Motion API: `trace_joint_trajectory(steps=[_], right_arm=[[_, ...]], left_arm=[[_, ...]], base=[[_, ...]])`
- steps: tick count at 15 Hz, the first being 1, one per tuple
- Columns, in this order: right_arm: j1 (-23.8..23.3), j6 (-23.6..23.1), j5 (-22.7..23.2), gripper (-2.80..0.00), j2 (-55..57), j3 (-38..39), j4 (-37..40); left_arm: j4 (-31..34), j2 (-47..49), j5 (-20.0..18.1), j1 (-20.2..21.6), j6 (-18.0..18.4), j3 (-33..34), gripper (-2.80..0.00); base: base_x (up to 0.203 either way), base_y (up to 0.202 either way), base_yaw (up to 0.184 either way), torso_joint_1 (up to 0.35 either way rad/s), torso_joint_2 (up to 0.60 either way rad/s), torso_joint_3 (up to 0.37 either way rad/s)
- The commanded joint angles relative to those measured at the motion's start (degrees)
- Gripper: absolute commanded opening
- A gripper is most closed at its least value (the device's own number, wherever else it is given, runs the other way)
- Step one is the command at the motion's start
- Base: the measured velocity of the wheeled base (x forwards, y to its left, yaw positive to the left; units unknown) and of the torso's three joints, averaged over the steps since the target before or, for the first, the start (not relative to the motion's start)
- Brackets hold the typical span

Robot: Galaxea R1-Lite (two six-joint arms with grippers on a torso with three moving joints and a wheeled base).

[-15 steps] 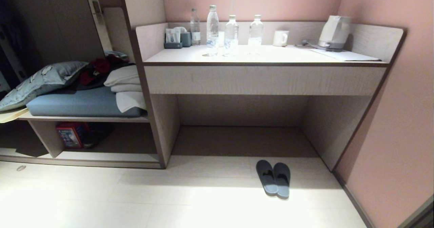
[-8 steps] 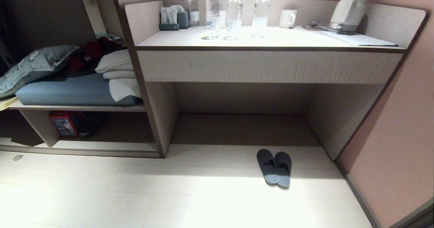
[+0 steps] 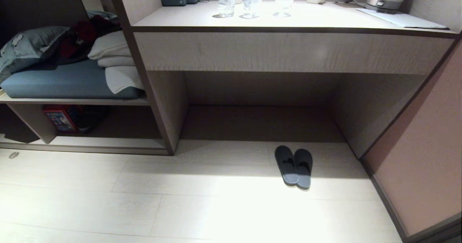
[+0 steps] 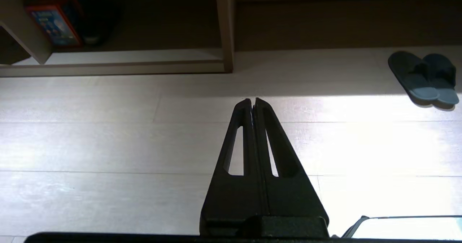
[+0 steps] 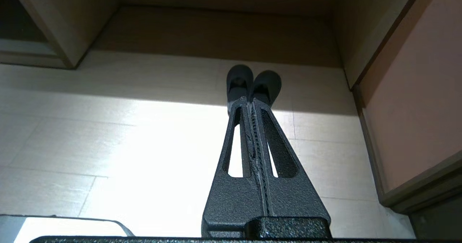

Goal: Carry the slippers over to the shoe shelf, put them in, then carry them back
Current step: Pick up the slippers on the floor

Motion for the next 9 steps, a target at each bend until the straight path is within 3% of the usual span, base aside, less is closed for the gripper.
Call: trace_joint_trajectory(steps=[1,9], right_arm=[[0.02,-0.01,0.01,-2.8,0.0,0.0,0.04],[0.02,-0.01,0.01,-2.8,0.0,0.0,-0.04]], left_arm=[[-0.04,0.09,0.05,0.01,-0.74,0.01,-2.8],[-0.13,0.09,0.08,0.01,-1.05,0.01,-2.8]], base=[[0.0,0.0,0.0,0.002,0.01,-0.19],[0.0,0.0,0.0,0.003,0.01,-0.199]])
